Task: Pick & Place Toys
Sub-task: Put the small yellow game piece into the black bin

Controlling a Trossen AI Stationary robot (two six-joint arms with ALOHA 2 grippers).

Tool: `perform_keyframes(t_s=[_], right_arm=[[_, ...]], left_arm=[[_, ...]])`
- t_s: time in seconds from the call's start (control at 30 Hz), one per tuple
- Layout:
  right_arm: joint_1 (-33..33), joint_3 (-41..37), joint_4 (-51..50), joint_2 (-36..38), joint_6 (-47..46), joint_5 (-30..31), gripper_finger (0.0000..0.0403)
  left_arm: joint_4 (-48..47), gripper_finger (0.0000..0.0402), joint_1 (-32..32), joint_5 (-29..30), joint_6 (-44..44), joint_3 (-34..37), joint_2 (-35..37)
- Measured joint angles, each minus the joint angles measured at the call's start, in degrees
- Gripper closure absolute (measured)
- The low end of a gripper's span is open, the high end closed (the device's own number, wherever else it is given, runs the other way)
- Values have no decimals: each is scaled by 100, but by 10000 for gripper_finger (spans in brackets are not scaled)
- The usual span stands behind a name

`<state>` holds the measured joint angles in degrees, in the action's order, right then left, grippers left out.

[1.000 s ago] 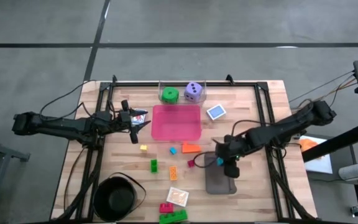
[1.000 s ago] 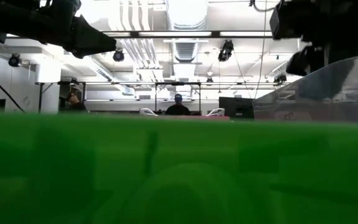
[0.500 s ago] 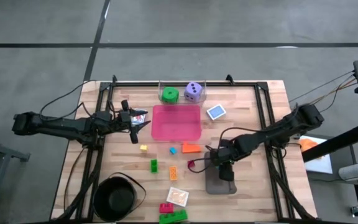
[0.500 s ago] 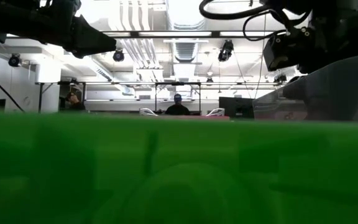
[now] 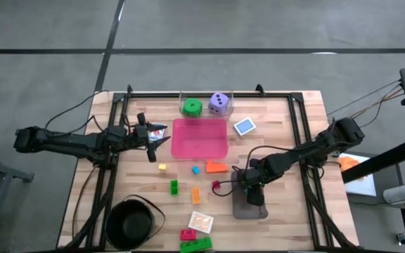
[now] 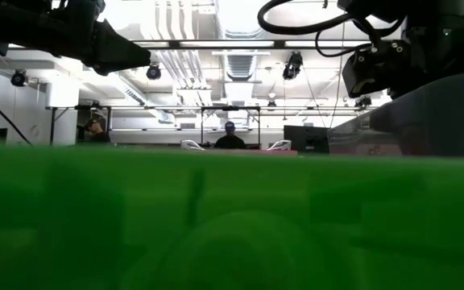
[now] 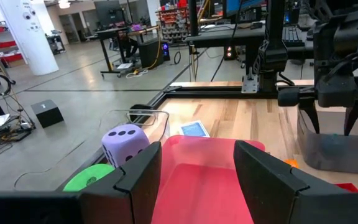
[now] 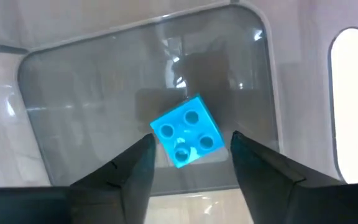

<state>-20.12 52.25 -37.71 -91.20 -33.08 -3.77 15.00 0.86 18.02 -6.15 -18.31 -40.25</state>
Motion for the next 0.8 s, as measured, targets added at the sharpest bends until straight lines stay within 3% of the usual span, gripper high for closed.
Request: perform_keyframes(t_s=[0.3,0.5,0.67,0.8], right_arm=[[-32,0,4,73,-63,-10,69],[-151,181,37,414,-106,213,37],[-359,349,162,920,-68,1051,35],[-672,243,890,1318,213,2215,35]], left_arm=[[15,197,4,44,4,0,0],[17,197,4,49,15,0,2],[17,197,2,210,51,0,2],[-163,197,4,352,246,-18,2]])
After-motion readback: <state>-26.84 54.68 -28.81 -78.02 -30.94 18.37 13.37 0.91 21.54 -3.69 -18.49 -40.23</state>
